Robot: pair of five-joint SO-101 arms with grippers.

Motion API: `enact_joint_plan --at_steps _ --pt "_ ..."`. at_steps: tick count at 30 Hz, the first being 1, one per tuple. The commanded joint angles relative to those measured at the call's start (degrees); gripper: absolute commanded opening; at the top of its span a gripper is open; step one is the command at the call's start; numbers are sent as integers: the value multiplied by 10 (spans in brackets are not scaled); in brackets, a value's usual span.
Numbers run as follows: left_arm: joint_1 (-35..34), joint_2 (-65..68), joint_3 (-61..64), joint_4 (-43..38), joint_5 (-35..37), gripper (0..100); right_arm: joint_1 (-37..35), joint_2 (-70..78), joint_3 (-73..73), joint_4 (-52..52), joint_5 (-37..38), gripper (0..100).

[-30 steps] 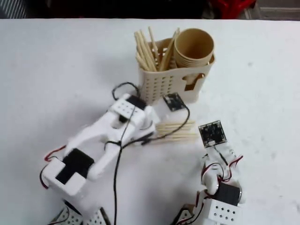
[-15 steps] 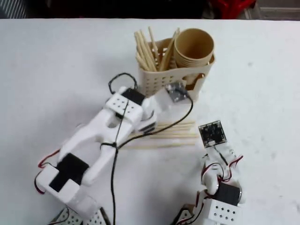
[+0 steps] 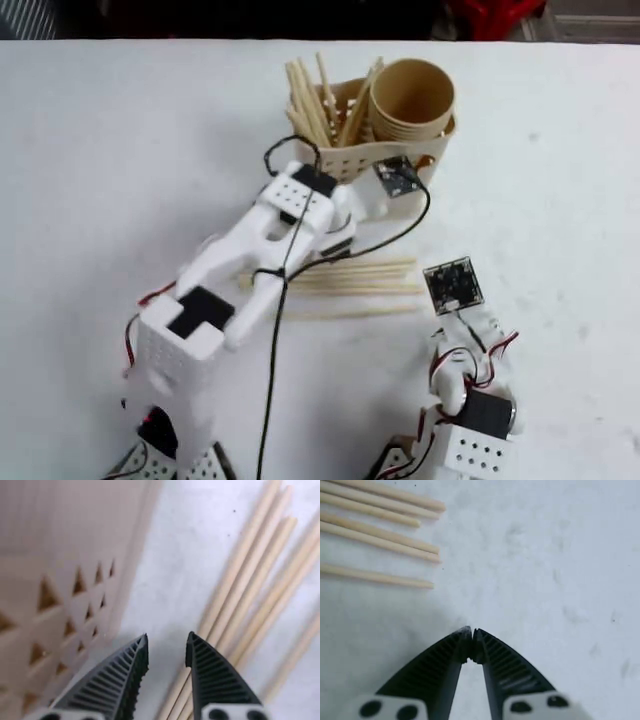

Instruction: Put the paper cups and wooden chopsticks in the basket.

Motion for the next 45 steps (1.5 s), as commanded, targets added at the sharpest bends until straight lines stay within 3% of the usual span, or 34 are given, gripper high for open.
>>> enact_joint_plan --at_steps 1,27,33,45 --pt "19 -3 -33 27 -25 139 2 3 5 -6 -1 17" --pt "42 4 46 -4 -75 134 2 3 5 -6 -1 17" --pt "43 4 47 -7 -75 19 2 3 5 -6 -1 18" --pt "44 -13 40 47 -75 21 2 3 5 -6 -1 18"
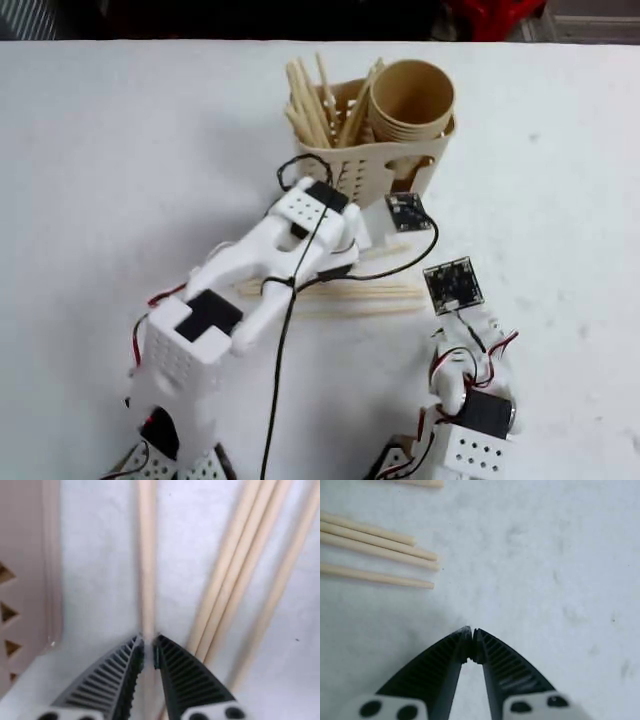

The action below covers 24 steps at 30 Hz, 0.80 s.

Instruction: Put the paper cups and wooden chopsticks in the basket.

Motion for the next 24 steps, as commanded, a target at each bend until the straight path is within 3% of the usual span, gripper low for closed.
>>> enact_joint_plan --at_steps 1,6,15,24 --pt "13 -30 -4 32 -5 21 2 3 5 -6 -1 18" --pt "12 -107 22 61 -5 21 2 3 5 -6 -1 18" --pt "8 -332 166 15 0 21 2 3 5 -6 -1 18" --pt "-11 -595 222 -177 139 22 2 3 5 -6 -1 18"
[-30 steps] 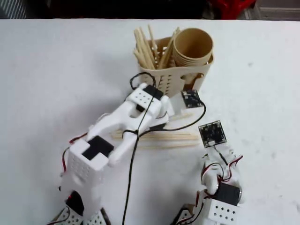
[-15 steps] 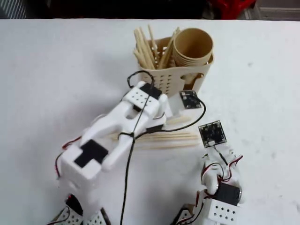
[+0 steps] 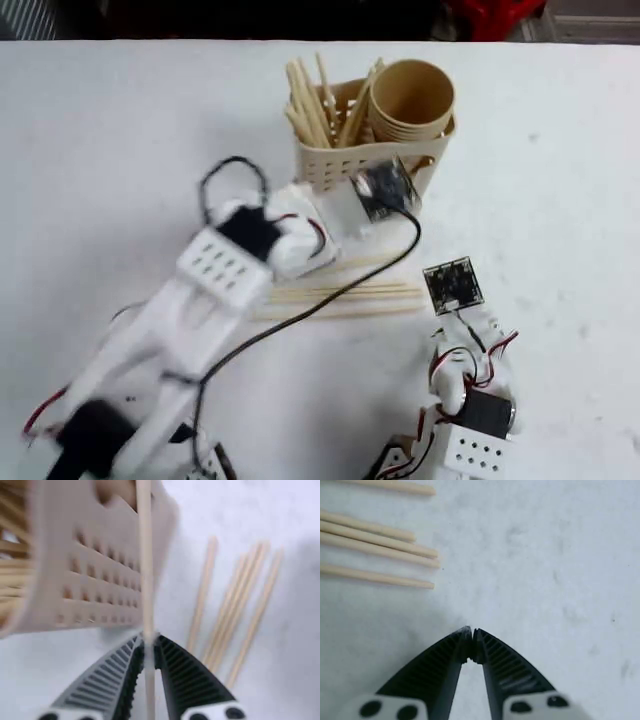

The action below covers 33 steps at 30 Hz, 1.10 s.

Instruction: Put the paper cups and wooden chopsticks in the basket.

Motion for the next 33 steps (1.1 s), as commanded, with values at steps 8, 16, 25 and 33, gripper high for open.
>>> enact_joint_plan --at_steps 8,16,25,33 --pt "-14 -96 -106 -286 181 23 2 3 5 -6 -1 18" --pt "-31 29 -218 -432 233 24 2 3 5 -6 -1 18" --pt "-90 118 -270 -429 323 35 2 3 5 -6 -1 18" --pt "-87 117 -274 -390 324 104 2 3 5 -6 -1 18"
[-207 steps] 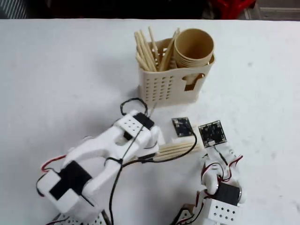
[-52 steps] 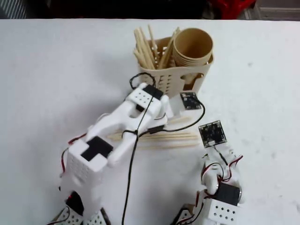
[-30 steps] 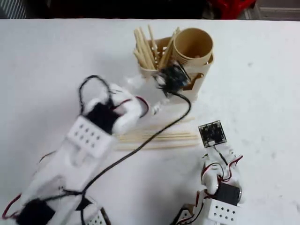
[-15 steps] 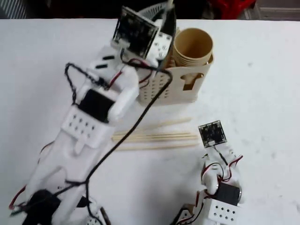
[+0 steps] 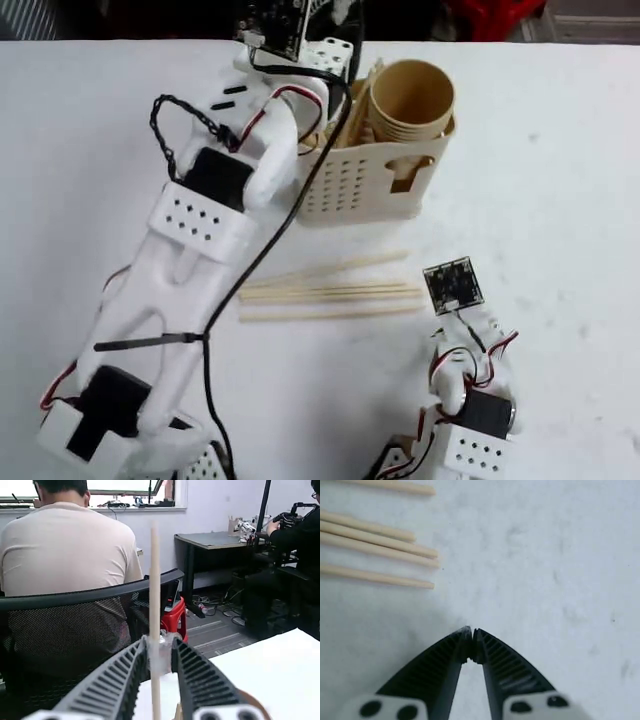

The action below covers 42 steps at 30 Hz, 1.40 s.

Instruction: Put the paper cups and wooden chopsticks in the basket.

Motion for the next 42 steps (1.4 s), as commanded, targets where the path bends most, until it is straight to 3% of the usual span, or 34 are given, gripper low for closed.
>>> enact_joint_plan --at_steps 1,7,11,15,17,19,24,30,36,42 --pt "-3 -2 -33 3 5 105 2 3 5 -6 -1 18" --pt "-1 -3 -30 38 3 105 2 3 5 -6 -1 18" --pt "29 -36 -26 190 2 105 2 3 5 -6 -1 18" --pt "92 -86 -27 410 -9 105 2 3 5 -6 -1 18" --pt "133 -95 -25 500 -66 105 2 3 5 -6 -1 18" --pt "165 -95 3 540 -152 105 2 3 5 -6 -1 18" --pt "180 -95 183 442 -305 105 2 3 5 -6 -1 18" --pt "167 -65 345 296 -368 110 2 3 5 -6 -1 18" --pt "112 113 246 294 -375 186 2 3 5 -6 -1 18" --pt "102 265 98 322 -373 173 3 3 5 -6 -1 18"
